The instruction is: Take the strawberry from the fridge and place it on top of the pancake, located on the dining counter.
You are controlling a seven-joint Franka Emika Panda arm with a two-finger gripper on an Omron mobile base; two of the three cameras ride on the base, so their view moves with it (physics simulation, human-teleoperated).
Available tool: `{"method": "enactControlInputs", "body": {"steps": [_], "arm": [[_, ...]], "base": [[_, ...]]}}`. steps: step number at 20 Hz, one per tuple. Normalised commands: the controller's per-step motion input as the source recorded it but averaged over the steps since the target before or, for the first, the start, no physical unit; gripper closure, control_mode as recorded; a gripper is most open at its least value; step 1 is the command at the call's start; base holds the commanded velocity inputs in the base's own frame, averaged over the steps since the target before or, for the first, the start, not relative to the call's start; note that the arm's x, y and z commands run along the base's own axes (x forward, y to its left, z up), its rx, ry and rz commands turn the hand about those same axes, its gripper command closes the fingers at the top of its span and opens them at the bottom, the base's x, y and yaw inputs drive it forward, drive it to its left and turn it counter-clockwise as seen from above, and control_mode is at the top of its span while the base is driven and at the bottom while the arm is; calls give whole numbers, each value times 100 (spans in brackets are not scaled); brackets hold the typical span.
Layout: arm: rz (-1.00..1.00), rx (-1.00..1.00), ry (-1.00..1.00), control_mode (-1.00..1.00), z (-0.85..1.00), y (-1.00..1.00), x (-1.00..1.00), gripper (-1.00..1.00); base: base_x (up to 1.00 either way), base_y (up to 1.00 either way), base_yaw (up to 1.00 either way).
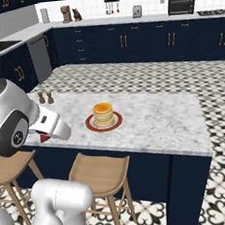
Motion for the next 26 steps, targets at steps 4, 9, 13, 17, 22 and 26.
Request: {"method": "enactControlInputs", "body": {"steps": [4,9,13,17,22,26], "arm": [[0,0,16,-100,-21,0,100,100],[0,0,10,-100,0,-3,100,100],[0,0,3,-100,-5,-9,100,100],[2,1,-1,-100,-28,-8,100,100],[4,1,6,-100,-16,-6,100,100],[3,3,6,-100,-30,-2,100,100]], "base": [[0,0,0],[0,0,0],[0,0,0],[0,0,0],[0,0,0],[0,0,0]]}}
